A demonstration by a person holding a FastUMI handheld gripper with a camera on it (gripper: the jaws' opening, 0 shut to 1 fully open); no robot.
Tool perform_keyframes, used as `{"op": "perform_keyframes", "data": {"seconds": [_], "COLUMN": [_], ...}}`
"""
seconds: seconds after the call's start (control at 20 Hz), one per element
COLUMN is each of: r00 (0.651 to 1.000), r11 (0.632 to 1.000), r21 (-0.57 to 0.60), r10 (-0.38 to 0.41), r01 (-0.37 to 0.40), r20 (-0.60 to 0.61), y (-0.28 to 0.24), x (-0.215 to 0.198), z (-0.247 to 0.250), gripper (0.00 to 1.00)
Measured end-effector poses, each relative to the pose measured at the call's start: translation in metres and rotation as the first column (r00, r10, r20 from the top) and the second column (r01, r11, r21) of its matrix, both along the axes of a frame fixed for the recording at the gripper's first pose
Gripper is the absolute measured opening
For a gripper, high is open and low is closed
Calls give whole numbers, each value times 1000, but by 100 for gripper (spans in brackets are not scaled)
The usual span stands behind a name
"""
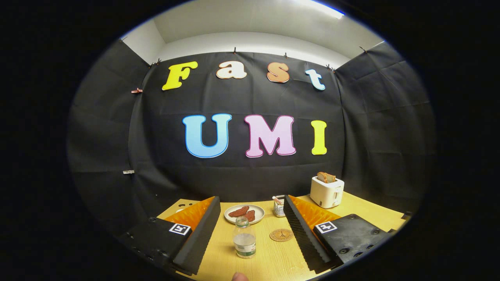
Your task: Take the bottle from table, then pour the juice into the cup, finally place the bottle on the coaster
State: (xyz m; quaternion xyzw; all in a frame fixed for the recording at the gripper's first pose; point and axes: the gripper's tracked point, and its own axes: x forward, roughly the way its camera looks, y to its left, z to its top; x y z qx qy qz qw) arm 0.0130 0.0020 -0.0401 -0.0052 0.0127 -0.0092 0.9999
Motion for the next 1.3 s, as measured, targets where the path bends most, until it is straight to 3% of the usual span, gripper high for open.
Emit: {"op": "perform_keyframes", "data": {"seconds": [0.3,0.8,1.3], "r00": [1000,995,992], "r11": [999,1000,1000], "r21": [-43,2,-22], "r10": [10,-29,-8], "r01": [-9,29,6], "r20": [27,-93,-126], "y": [13,9,11], "x": [15,40,70], "z": [-41,-150,-213], "gripper": [99,99,99]}}
